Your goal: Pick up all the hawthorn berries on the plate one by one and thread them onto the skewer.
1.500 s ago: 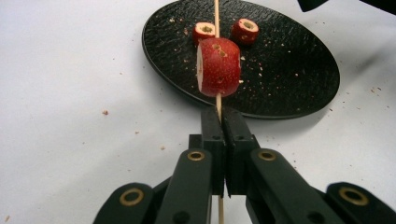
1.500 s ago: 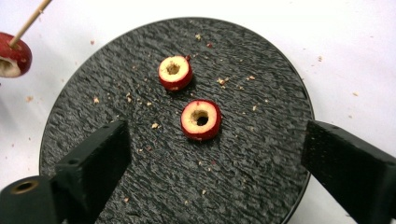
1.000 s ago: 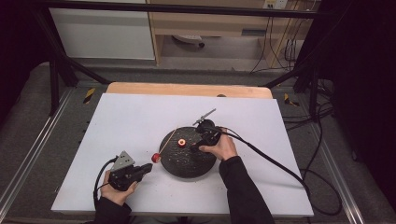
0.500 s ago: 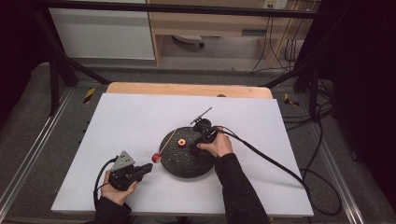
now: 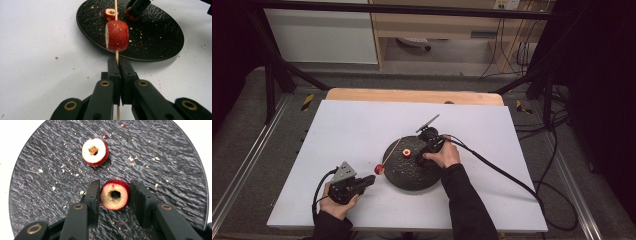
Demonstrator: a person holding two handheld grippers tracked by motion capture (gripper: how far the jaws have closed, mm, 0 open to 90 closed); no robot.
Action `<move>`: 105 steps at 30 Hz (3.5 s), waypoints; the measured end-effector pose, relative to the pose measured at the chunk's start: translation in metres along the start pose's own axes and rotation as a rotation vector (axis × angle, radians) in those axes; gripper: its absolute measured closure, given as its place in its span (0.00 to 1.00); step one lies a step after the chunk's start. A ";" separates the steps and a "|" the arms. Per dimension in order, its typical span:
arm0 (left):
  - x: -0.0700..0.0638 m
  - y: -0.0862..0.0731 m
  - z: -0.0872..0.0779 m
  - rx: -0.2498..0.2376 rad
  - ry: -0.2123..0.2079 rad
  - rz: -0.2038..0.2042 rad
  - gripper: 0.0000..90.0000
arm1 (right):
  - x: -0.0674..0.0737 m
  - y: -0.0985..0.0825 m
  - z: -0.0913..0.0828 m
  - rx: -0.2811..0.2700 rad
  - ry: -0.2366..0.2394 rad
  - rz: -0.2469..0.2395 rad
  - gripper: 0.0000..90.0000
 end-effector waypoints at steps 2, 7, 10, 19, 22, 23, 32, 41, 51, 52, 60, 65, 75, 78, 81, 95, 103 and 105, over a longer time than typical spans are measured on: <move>0.000 0.000 0.000 0.000 0.000 0.000 0.98 | 0.000 0.000 0.000 0.002 0.002 -0.004 0.69; 0.000 0.000 0.000 -0.002 0.001 0.001 0.98 | 0.002 0.001 -0.002 -0.010 0.009 0.005 0.69; -0.001 0.000 0.000 -0.002 0.000 0.002 0.98 | 0.005 0.003 -0.004 -0.020 0.014 0.016 0.70; -0.001 0.000 0.000 0.001 0.005 0.008 0.98 | 0.008 0.008 -0.016 -0.043 0.015 0.026 0.70; -0.001 0.000 0.000 -0.001 0.008 0.008 0.98 | 0.008 0.008 -0.020 -0.045 0.006 0.032 0.70; -0.001 0.000 0.000 -0.002 0.009 0.008 0.98 | 0.009 0.008 -0.021 -0.049 0.006 0.028 0.70; -0.002 0.000 0.000 0.001 0.004 0.008 0.98 | 0.013 0.010 -0.037 -0.115 0.013 0.051 0.70; -0.003 0.000 0.001 0.004 0.001 0.012 0.98 | 0.014 0.005 -0.050 -0.193 0.030 0.085 0.70; -0.005 0.000 0.001 0.004 -0.004 0.017 0.98 | 0.020 0.001 -0.059 -0.339 0.063 0.120 0.70; -0.005 0.000 0.001 0.003 -0.004 0.017 0.98 | 0.021 0.001 -0.060 -0.357 0.068 0.128 0.70; -0.007 0.000 0.001 0.002 -0.007 0.018 0.98 | 0.025 -0.001 -0.068 -0.500 0.098 0.192 0.70; -0.008 0.000 0.001 0.002 -0.010 0.020 0.98 | 0.030 0.001 -0.071 -0.599 0.124 0.237 0.70; -0.011 0.001 0.002 0.002 -0.015 0.025 0.98 | 0.033 0.002 -0.074 -0.747 0.144 0.326 0.70; -0.012 0.000 0.002 0.004 -0.019 0.027 0.98 | 0.033 0.002 -0.076 -0.785 0.144 0.351 0.70; -0.013 0.001 0.001 0.003 -0.022 0.029 0.98 | 0.034 0.003 -0.076 -0.822 0.148 0.375 0.70; -0.021 0.003 0.002 -0.015 -0.035 0.025 0.98 | 0.028 0.014 -0.080 -0.978 0.113 0.450 0.70; -0.025 0.004 0.004 -0.024 -0.044 0.021 0.98 | 0.020 0.026 -0.086 -1.048 0.122 0.492 0.70; -0.026 0.005 0.005 -0.029 -0.046 0.020 0.98 | 0.018 0.028 -0.086 -1.058 0.124 0.503 0.70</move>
Point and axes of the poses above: each handheld gripper's, and its own axes: z roughly forward along the jaws, y roughly out of its top, x roughly to its left, the point moved 10 cm from there along z, roughly forward along the jaws, and after that the axes turned 15 degrees about -x, right-handed, at the moved point
